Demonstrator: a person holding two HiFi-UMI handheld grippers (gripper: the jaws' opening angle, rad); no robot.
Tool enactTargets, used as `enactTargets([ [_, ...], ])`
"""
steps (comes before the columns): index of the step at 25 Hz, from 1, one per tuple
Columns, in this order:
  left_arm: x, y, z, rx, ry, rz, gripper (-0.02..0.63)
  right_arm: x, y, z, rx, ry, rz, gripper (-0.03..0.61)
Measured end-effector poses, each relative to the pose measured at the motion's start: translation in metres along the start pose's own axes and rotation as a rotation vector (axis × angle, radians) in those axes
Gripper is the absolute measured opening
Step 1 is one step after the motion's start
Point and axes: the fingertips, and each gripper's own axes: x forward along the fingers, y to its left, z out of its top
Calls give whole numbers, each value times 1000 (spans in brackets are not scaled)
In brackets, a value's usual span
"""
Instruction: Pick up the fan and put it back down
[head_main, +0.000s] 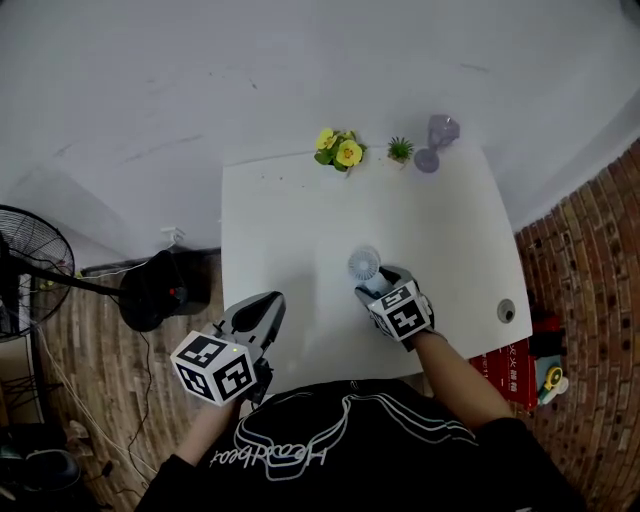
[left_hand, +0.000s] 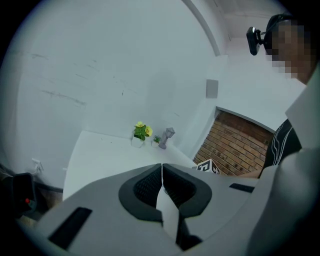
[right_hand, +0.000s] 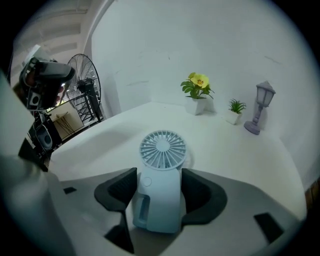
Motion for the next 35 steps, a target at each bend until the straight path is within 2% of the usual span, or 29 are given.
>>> enactTargets([
  [9,-13,11,0,15,-11,-23,34,-1,1,-1,28,-9,-34,224],
  [18,-25,7,-5,27,-14,-38,34,-2,3,-2,86,-26,-25,219],
  [25,-24,-12,-12,19,-5,-45,34,-29,18,7,148,-110,38,219],
  [35,-26,-60,-20,20,-22,-54,34,-107,50,34,150,-297,154,219],
])
